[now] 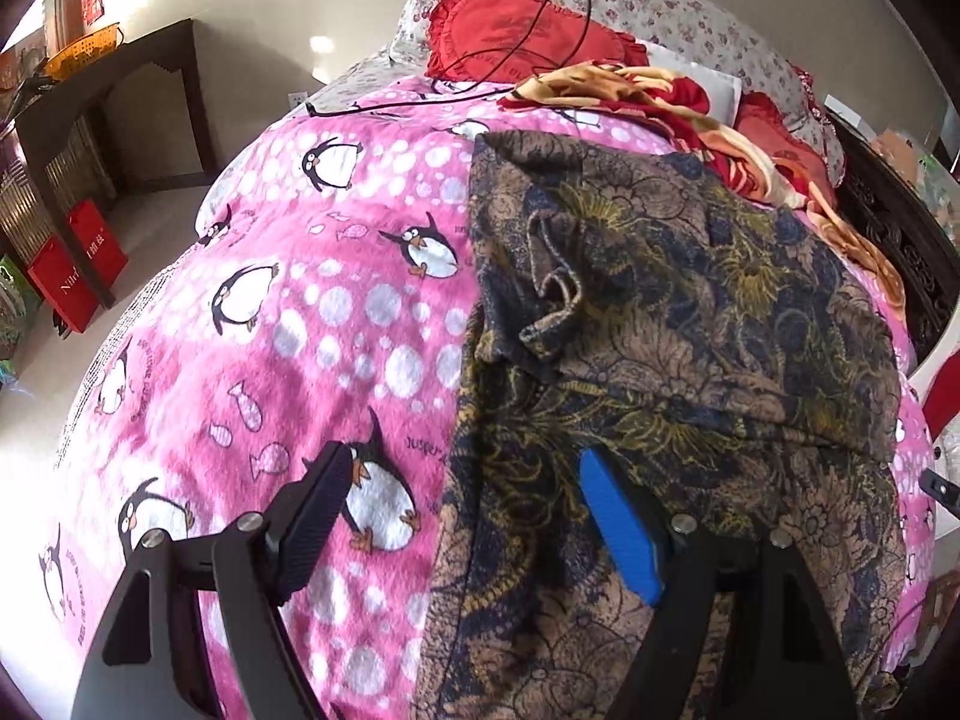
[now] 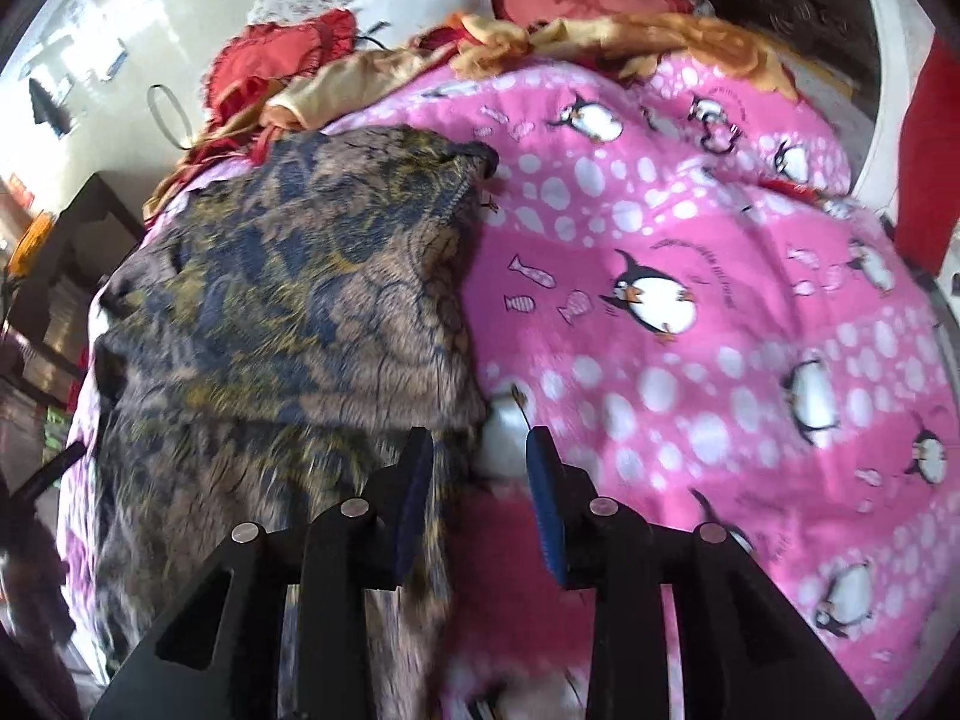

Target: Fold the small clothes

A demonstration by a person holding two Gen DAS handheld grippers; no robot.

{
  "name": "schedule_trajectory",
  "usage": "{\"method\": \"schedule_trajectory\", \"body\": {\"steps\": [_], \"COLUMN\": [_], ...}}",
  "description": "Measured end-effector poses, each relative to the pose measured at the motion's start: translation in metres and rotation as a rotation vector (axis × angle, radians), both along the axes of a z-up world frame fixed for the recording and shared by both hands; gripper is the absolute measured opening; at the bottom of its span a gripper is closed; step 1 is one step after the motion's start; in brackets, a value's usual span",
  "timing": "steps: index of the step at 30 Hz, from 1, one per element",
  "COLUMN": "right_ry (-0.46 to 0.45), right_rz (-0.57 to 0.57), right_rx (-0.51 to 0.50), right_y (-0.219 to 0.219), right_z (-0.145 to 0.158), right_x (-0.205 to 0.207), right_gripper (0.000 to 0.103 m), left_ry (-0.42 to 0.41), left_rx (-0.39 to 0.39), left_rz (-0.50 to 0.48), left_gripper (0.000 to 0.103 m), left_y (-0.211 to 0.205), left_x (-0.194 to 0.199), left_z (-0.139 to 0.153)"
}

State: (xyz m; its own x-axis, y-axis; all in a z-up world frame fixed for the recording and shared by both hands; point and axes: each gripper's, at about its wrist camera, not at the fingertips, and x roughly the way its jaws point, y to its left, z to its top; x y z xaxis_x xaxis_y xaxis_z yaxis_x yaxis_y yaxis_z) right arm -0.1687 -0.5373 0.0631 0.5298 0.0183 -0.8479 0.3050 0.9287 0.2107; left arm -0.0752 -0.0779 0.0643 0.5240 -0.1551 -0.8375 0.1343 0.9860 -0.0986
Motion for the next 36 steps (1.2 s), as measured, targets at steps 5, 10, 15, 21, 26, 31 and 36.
{"method": "schedule_trajectory", "body": {"steps": [5, 10, 15, 21, 26, 31, 36], "right_ry": [-0.023, -0.024, 0.005, 0.030, 0.066, 0.022, 0.006], "right_rz": [0.017, 0.032, 0.123, 0.173, 0.189, 0.288, 0.340], "right_rx": [-0.063, -0.059, -0.059, 0.106, 0.133, 0.061, -0.254], "right_y": [0.003, 0.008, 0.027, 0.053, 0.067, 0.089, 0.133], "right_z": [0.028, 0.042, 0.043, 0.011, -0.008, 0.007, 0.002], "right_x": [-0.042, -0.082, -0.115, -0.144, -0.160, -0.185, -0.195], "right_gripper": [0.031, 0.033, 0.035, 0.043, 0.043, 0.044, 0.048], "left_ry": [-0.005, -0.010, -0.008, 0.066, 0.089, 0.098, 0.129], "left_rx": [-0.028, -0.046, -0.060, -0.073, -0.047, -0.057, -0.081], "left_rz": [-0.017, -0.063, -0.092, -0.080, -0.072, -0.050, -0.025], "left_gripper": [0.082, 0.082, 0.086, 0.087, 0.087, 0.087, 0.087], "left_y": [0.000, 0.010, 0.031, 0.061, 0.075, 0.085, 0.089], "left_x": [-0.019, -0.053, -0.088, -0.125, -0.150, -0.169, -0.177], "left_z": [0.009, 0.022, 0.031, 0.025, 0.020, 0.019, 0.013]}}
